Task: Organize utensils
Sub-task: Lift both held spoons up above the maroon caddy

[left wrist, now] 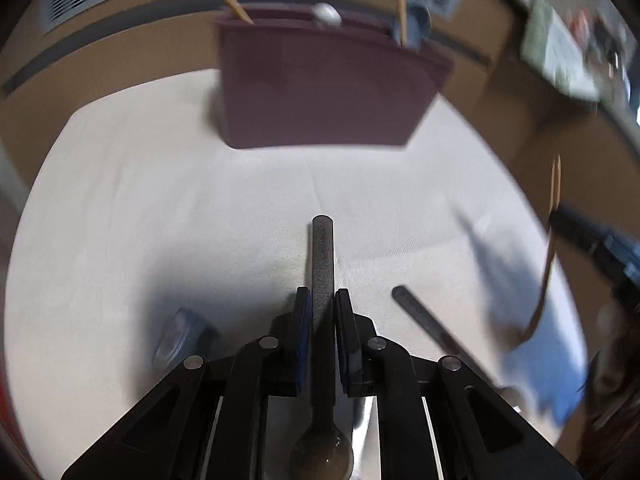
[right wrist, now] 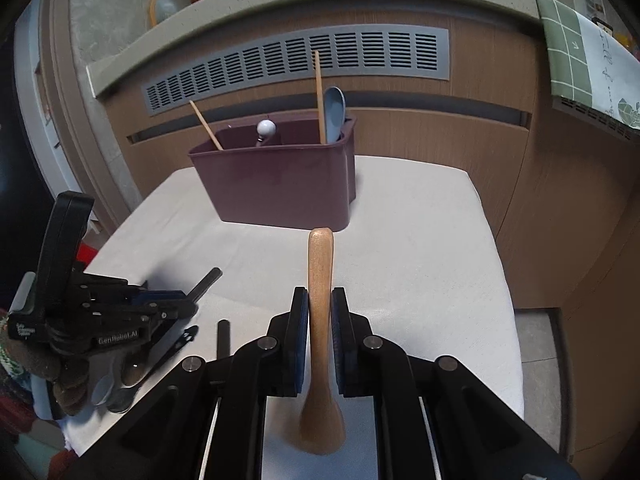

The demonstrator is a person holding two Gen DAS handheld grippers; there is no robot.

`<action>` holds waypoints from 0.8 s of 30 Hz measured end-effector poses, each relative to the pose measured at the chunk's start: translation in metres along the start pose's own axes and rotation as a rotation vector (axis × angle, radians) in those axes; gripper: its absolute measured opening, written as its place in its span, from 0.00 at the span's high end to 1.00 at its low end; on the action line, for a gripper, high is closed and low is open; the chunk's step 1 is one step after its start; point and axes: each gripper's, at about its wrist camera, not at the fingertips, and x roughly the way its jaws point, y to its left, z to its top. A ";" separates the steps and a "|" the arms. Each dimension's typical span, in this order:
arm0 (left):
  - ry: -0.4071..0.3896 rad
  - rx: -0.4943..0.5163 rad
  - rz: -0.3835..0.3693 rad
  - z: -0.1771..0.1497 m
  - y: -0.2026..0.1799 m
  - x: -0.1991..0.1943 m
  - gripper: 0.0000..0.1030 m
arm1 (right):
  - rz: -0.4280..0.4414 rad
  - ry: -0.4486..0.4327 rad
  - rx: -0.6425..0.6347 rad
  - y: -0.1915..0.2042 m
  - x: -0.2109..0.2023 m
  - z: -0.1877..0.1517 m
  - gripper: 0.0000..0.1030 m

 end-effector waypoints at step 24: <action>-0.578 -0.179 -0.193 0.059 0.000 -0.131 0.88 | -0.016 -0.168 0.024 0.007 -0.038 0.046 0.90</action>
